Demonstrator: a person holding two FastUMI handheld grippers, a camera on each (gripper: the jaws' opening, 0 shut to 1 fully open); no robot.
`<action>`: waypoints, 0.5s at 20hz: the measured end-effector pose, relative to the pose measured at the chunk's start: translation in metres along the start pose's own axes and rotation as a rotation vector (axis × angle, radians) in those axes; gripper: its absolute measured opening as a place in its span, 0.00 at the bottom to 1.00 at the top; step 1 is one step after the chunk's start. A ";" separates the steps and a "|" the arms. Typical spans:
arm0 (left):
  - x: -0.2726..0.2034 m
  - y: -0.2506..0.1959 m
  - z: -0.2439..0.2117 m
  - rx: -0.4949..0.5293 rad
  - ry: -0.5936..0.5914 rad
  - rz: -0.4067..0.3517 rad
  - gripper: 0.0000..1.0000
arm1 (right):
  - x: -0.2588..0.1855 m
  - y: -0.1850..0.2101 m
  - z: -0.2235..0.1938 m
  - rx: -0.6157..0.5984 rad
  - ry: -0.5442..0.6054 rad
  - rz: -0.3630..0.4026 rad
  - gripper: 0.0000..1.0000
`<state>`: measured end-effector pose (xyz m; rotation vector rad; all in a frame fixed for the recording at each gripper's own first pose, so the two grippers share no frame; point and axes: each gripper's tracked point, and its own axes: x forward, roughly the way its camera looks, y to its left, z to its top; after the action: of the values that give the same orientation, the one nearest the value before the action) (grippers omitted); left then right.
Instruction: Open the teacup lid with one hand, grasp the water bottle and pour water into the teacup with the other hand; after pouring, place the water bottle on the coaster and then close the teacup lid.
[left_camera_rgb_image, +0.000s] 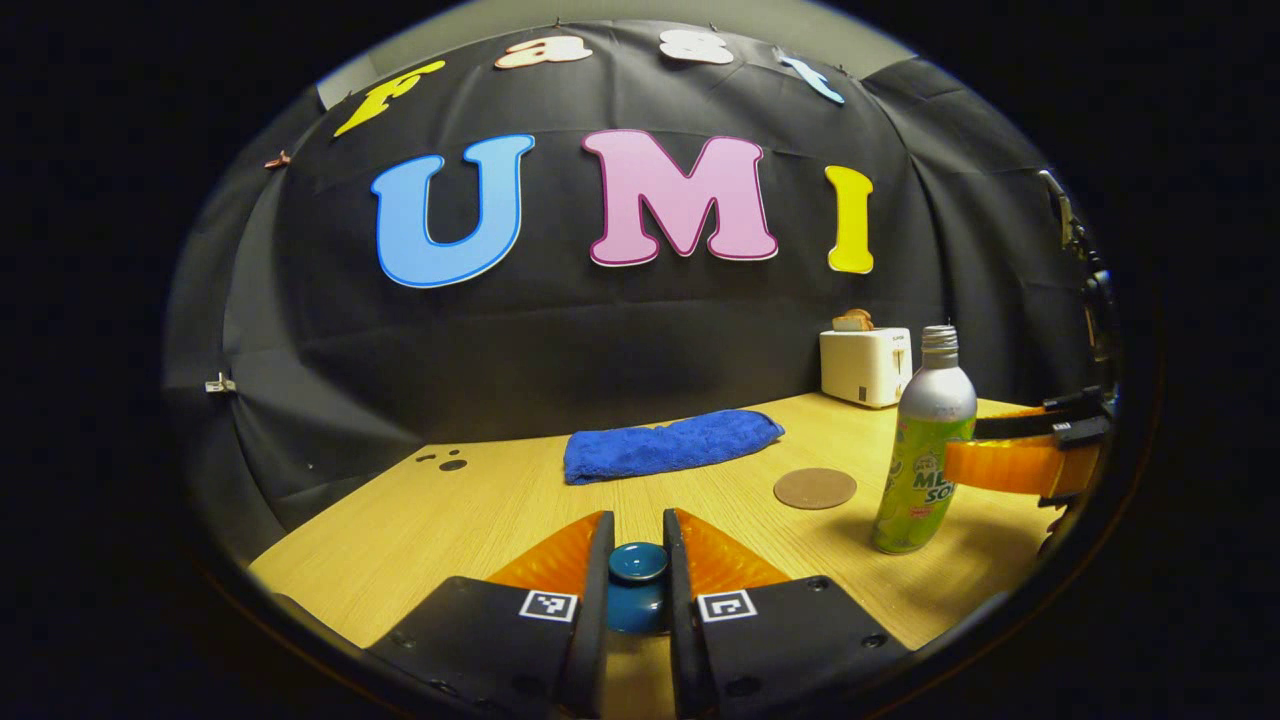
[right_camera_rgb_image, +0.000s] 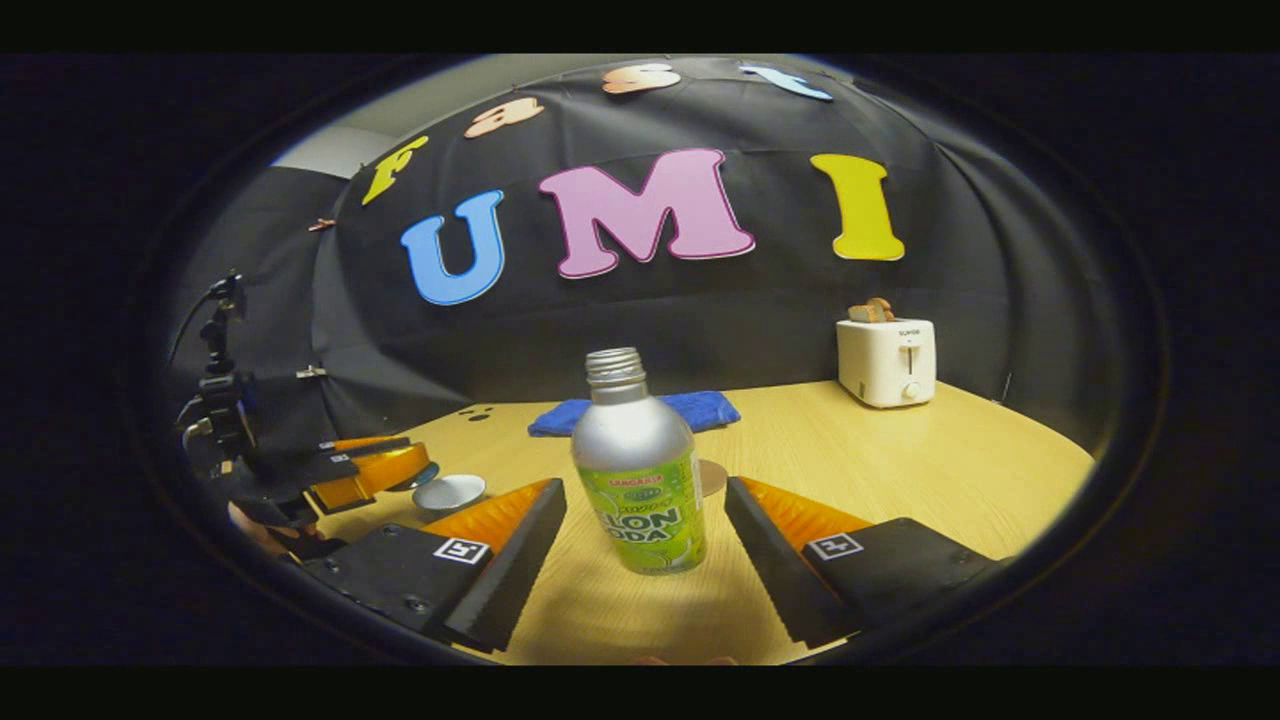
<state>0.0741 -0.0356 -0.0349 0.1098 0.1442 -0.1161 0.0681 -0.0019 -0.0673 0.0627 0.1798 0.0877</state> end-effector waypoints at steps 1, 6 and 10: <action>-0.004 0.003 -0.003 -0.013 0.001 0.003 0.30 | 0.004 0.000 0.005 -0.001 -0.012 -0.003 0.99; -0.014 0.016 -0.011 -0.049 0.016 0.012 0.30 | 0.031 0.004 0.005 -0.012 -0.006 -0.006 0.99; -0.019 0.025 -0.010 -0.035 0.005 0.021 0.30 | 0.048 0.003 -0.003 -0.028 0.014 -0.035 0.99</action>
<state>0.0573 -0.0077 -0.0396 0.0764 0.1505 -0.0927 0.1145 0.0055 -0.0788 0.0315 0.1933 0.0558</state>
